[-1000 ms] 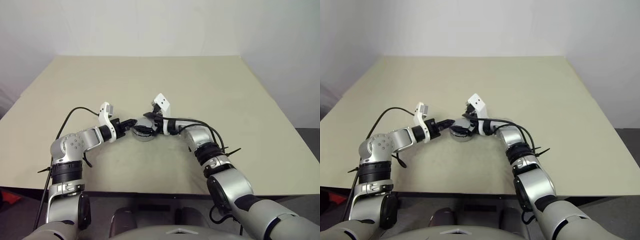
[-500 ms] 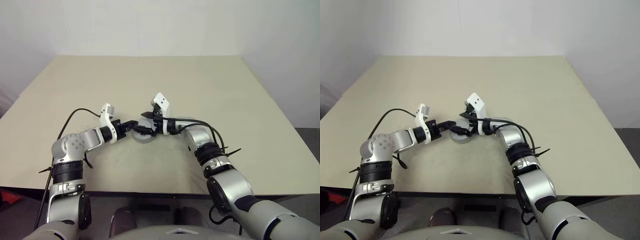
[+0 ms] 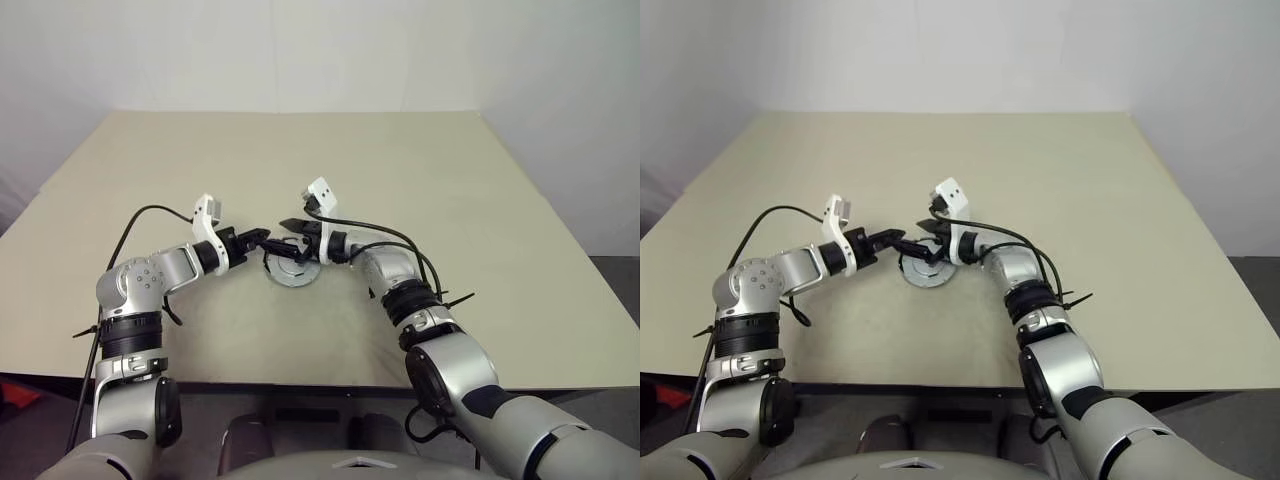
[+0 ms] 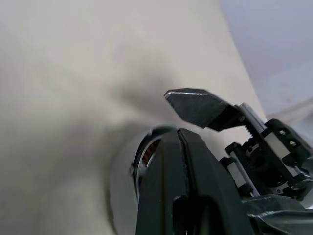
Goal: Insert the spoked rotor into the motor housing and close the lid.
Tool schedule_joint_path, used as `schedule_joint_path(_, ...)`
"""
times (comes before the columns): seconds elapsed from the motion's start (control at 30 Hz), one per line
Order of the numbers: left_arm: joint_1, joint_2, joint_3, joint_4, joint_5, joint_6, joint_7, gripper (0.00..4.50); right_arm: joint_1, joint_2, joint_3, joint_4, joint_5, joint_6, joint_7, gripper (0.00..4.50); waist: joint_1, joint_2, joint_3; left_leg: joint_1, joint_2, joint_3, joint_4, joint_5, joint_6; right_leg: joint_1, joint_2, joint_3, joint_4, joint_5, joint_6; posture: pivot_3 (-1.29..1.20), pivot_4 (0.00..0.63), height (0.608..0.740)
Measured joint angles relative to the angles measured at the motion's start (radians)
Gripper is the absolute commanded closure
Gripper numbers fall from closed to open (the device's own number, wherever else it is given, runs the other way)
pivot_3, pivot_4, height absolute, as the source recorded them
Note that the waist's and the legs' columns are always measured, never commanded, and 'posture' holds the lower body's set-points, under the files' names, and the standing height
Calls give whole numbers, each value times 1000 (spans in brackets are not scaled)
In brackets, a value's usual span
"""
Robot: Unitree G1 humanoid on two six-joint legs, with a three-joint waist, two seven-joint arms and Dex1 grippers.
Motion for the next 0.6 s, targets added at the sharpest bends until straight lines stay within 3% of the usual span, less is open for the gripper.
schedule_joint_path(0.37, -10, -4, 3, 2, 10, -17, -3, 4500, -3, 0, -4, 1, 13, 1, -18, 29, -1, 0, 0, -1, 0, 0, 1, 0, 0, 0, 0, 0, 0, 0, 0, 0, 0, 740)
schedule_joint_path(0.47, 16, -8, 20, -19, 0, -81, -27, 4500, -3, -5, -4, 0, 8, -64, -28, 29, -1, 0, 0, -1, 0, 0, 2, 0, 0, 0, 0, 0, 0, 0, 0, 0, 0, 740)
schedule_joint_path(0.6, 112, 64, 13, -28, 3, -105, -78, 4500, -23, -51, -43, -61, 12, -185, -38, 29, -4, -2, 1, -1, 1, 0, 2, 0, 0, -1, 1, -1, 1, 0, 0, 0, 0, 740)
